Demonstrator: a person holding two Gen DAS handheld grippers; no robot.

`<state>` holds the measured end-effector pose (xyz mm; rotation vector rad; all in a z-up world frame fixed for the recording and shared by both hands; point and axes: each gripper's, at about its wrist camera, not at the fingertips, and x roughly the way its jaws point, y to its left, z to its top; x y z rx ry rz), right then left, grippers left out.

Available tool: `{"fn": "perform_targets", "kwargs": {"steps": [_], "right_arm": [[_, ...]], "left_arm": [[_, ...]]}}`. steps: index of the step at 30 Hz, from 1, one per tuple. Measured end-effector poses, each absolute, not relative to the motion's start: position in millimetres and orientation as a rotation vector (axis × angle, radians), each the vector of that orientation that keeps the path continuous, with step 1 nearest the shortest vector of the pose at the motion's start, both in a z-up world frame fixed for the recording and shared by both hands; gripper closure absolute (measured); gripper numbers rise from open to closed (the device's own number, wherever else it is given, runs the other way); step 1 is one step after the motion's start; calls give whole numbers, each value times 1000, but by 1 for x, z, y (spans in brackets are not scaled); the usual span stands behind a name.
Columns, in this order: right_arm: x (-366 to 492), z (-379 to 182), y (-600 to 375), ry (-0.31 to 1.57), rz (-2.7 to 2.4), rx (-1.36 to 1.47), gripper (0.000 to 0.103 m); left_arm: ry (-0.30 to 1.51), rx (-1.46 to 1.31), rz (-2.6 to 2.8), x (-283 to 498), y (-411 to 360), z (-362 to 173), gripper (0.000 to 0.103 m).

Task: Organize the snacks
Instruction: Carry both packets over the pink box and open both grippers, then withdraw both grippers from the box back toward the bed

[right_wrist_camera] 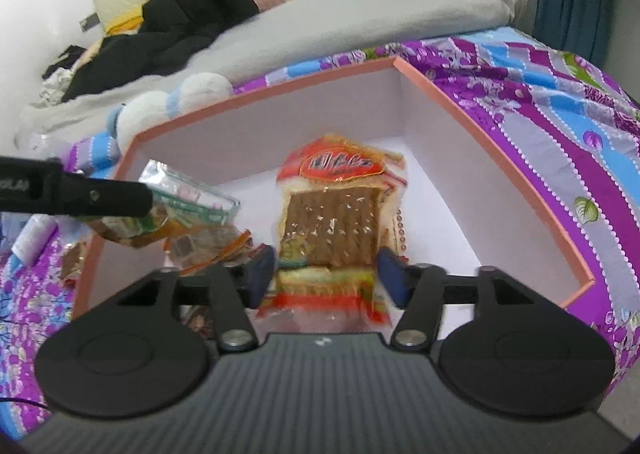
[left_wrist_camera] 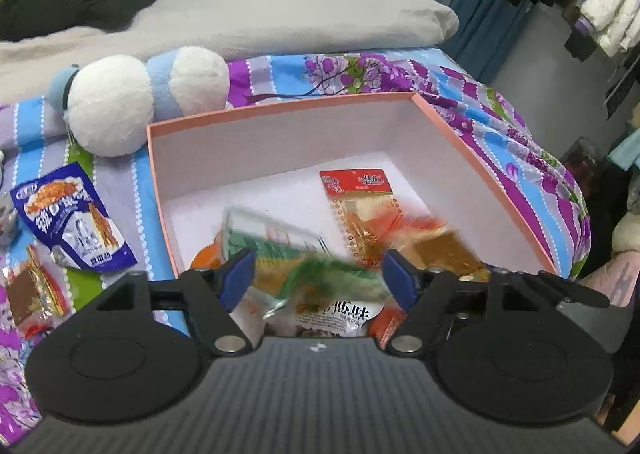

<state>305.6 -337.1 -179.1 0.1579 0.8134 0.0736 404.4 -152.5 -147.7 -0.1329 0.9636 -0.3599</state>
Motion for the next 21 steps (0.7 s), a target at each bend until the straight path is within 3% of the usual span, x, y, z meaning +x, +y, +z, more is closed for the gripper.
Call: {"fn": "perform_targets", "kwargs": {"steps": [8,21], "right_arm": [[303,-181,-340,812,65,167,30],[256,-143,-322,729,111,177,30]], "left_arm": [[940,-124,-360,393,-149,-141,21],[843,-122,-339,326,-125,-87,21]]}}
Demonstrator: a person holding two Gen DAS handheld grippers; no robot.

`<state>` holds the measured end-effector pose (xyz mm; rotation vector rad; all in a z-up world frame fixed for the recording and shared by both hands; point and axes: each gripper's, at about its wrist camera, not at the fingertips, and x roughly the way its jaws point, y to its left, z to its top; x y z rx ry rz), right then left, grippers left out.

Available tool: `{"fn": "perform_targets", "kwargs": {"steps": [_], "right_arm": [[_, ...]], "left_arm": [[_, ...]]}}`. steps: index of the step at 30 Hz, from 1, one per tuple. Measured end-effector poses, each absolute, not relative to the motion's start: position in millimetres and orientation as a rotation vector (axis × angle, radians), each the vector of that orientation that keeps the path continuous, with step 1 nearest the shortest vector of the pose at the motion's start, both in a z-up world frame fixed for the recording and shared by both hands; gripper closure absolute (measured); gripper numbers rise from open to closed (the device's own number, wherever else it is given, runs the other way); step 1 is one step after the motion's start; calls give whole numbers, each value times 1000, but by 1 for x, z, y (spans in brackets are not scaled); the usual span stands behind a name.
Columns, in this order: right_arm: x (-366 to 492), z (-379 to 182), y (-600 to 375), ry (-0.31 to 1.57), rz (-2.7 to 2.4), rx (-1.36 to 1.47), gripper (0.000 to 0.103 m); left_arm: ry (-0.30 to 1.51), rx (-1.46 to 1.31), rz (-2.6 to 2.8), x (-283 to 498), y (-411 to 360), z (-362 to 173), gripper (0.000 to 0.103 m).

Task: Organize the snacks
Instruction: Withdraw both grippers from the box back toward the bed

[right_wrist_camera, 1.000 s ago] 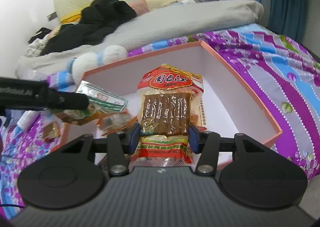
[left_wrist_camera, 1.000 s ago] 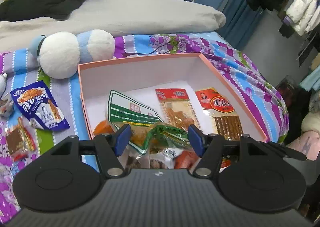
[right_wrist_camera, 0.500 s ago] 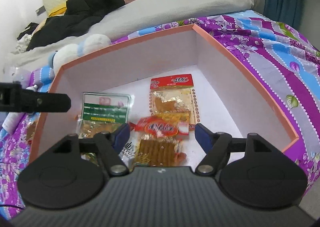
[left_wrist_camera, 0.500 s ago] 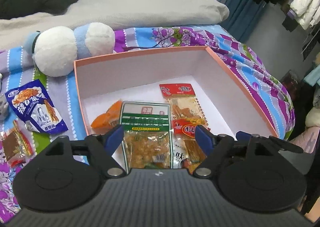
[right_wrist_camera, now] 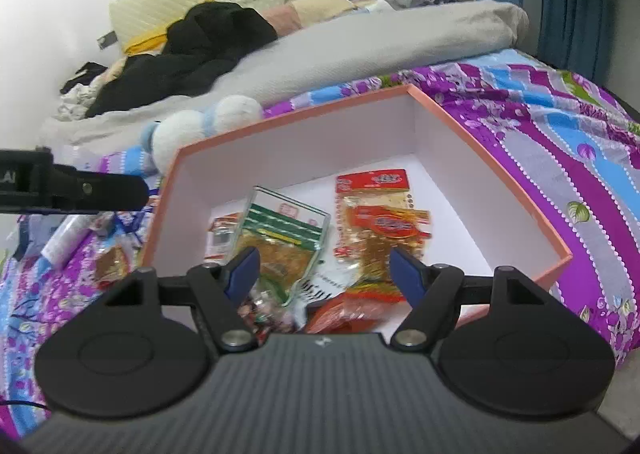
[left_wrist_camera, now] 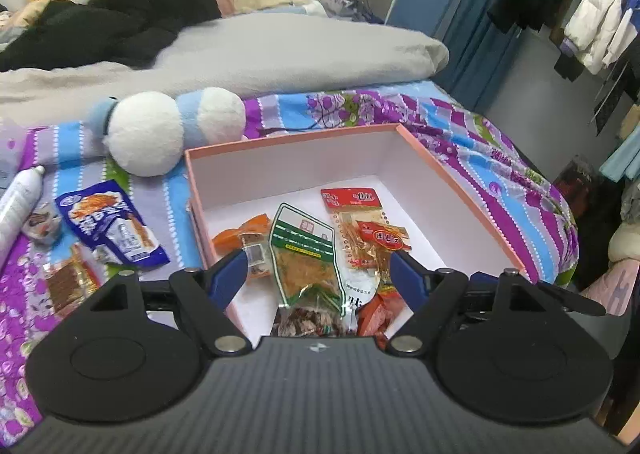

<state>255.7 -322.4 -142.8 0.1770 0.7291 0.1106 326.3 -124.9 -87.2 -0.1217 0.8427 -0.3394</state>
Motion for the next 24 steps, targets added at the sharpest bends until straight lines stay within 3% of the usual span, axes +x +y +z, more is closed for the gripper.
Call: {"fn": "perform_targets", "kwargs": {"steps": [24], "right_arm": [[139,-92,-270,594,196,161,30]], "left_arm": [[721,-186,-268,172,-43,-32,21]]}}
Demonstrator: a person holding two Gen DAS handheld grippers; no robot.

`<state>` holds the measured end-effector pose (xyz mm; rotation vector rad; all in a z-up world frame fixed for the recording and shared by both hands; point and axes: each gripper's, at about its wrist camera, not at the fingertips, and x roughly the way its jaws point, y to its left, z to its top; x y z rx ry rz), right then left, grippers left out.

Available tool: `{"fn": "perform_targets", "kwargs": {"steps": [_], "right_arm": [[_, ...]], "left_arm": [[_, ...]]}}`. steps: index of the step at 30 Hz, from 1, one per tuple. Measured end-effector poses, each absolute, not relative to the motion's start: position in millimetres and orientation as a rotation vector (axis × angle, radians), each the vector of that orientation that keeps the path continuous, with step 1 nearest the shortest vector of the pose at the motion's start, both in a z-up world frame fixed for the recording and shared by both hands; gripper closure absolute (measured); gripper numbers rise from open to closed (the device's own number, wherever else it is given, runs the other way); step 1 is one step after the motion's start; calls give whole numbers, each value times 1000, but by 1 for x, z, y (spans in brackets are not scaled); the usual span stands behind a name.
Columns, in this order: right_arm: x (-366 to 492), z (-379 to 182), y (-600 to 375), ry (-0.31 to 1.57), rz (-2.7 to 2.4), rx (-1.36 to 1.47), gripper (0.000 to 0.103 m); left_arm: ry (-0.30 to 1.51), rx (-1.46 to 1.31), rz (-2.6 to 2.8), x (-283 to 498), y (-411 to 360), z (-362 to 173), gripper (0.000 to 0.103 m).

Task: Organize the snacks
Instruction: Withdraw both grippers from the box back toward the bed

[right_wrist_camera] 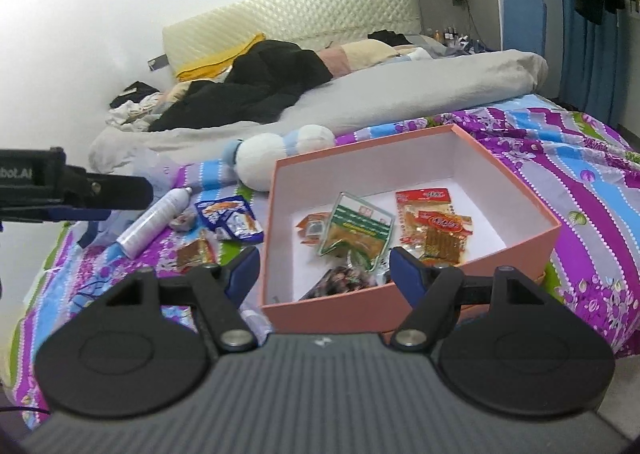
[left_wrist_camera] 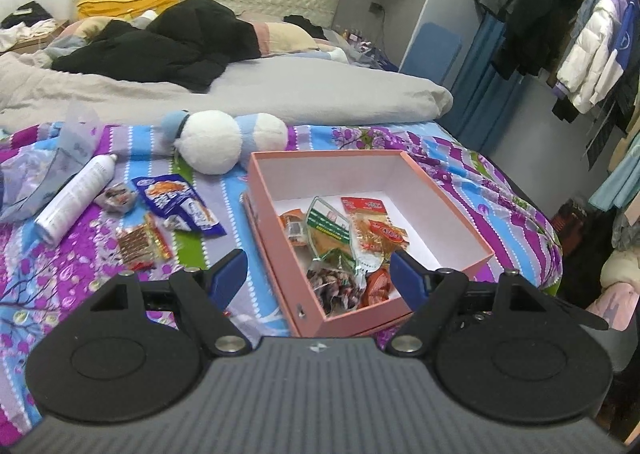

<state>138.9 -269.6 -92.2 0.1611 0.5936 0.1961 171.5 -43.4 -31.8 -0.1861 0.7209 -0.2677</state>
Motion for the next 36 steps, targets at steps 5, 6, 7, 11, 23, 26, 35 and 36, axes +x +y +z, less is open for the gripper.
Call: {"fn": "perform_targets", "kwargs": {"steps": [5,6,7,11,23,26,35,36], "right_arm": [[120,-90,-256,582,226,154,30],[116,-90,-254,581,232,153,30],[112,-90,-251,581,240,151,30],[97,-90,-243,580,263,147,30],[62,-104,-207,629,389,99,30],[62,-106,-199,641,409,84,30],[81,-113,-182,666,445,55,30],[84,-114,-179,672,452,45,30]], "left_arm": [[708,-196,-240,145,-26,-32,21],[709,-200,-235,141,-23,-32,21],[711,-205,-232,137,-20,-33,21],[712,-245,-208,116,-4,-34,21],[746,-277,-120,79,36,-53,21],[766,-277,-103,81,44,-59,21],[811,-303,-63,107,66,-80,21],[820,-308,-57,112,69,-84,21]]}}
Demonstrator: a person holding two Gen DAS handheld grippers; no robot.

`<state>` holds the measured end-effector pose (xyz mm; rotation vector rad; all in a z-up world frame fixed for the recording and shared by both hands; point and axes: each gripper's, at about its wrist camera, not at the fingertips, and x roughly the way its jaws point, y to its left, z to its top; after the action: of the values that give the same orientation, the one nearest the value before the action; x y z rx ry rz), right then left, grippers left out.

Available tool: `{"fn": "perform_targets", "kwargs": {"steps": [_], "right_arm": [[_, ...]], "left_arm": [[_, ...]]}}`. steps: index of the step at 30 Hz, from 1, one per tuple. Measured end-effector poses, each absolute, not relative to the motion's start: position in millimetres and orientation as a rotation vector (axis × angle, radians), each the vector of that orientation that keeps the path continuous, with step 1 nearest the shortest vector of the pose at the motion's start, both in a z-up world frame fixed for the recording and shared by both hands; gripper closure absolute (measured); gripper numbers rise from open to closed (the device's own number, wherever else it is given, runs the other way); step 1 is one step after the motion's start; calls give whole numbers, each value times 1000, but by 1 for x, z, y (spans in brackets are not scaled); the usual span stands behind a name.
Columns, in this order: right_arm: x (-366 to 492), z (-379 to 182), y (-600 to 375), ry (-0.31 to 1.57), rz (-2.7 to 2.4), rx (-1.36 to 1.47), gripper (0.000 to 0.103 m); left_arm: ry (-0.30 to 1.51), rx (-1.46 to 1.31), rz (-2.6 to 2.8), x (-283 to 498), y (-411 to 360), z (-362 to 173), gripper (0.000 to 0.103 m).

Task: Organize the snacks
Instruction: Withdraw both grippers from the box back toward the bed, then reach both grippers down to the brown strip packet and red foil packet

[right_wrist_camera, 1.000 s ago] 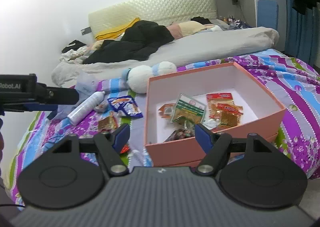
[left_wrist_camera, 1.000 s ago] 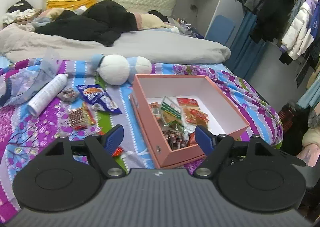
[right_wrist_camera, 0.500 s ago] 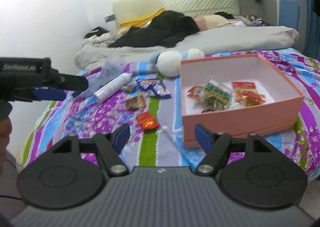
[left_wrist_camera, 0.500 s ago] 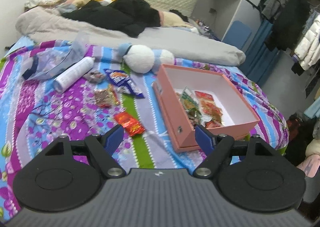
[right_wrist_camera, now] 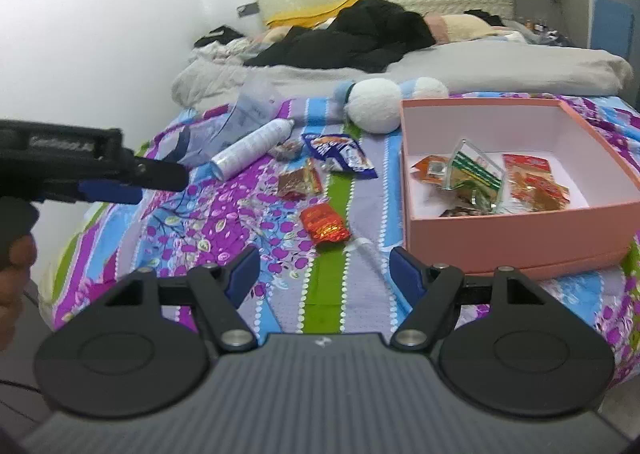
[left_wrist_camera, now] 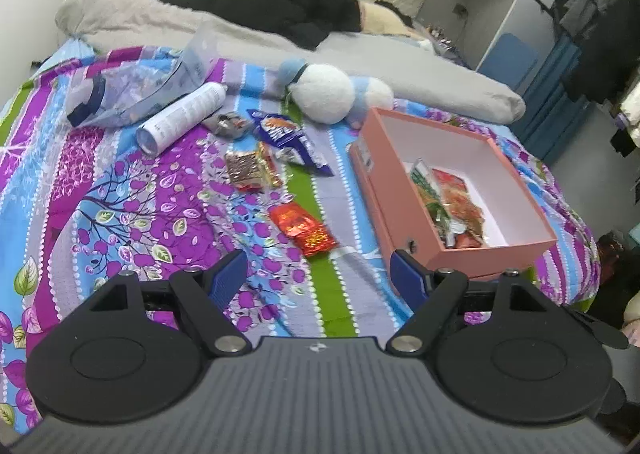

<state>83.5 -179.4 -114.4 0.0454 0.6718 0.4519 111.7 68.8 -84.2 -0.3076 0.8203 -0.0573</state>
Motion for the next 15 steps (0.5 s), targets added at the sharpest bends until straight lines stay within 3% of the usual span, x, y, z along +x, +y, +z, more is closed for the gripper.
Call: {"fn": "perform_targets", "kwargs": {"steps": [15], "right_arm": [[141,-148,-133,790,549,-58,30]], "left_arm": [[938,-350,12,202,106,-151,18]]}}
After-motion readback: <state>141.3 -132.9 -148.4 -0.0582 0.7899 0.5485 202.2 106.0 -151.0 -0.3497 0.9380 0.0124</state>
